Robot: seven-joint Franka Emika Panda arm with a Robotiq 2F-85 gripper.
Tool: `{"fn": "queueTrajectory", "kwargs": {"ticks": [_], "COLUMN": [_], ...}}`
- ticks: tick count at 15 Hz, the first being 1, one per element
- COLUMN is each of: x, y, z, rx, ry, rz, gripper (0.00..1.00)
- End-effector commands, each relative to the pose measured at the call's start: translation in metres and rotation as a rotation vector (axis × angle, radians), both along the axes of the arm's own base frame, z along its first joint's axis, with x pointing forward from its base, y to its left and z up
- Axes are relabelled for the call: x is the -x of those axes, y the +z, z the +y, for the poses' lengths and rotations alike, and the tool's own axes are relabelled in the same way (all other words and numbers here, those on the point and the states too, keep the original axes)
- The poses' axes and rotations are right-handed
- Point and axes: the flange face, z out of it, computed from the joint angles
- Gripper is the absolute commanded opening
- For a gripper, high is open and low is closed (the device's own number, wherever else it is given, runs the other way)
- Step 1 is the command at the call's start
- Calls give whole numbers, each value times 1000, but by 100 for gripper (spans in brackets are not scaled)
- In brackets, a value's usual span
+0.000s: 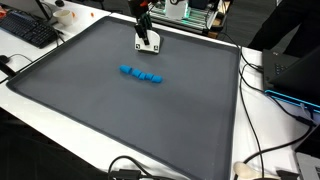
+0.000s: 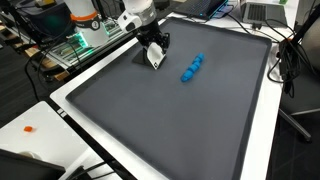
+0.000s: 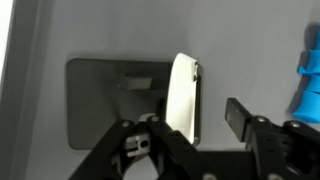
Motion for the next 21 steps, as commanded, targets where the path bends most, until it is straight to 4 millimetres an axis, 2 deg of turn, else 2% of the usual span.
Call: {"fn": "queueTrajectory", "kwargs": {"ticks": [1, 2, 8, 12, 17, 21], "x": [4, 5, 6, -2, -15, -21], "y": [14, 18, 50, 89, 147, 178], "z": [-2, -1, -4, 1, 23, 49], "rx": [-12, -16, -11, 49, 180, 243], "ry": [18, 19, 8, 46, 312, 518], "rz": [7, 13, 44, 31, 21, 25], "gripper": [95, 99, 100, 100, 100, 100]}}
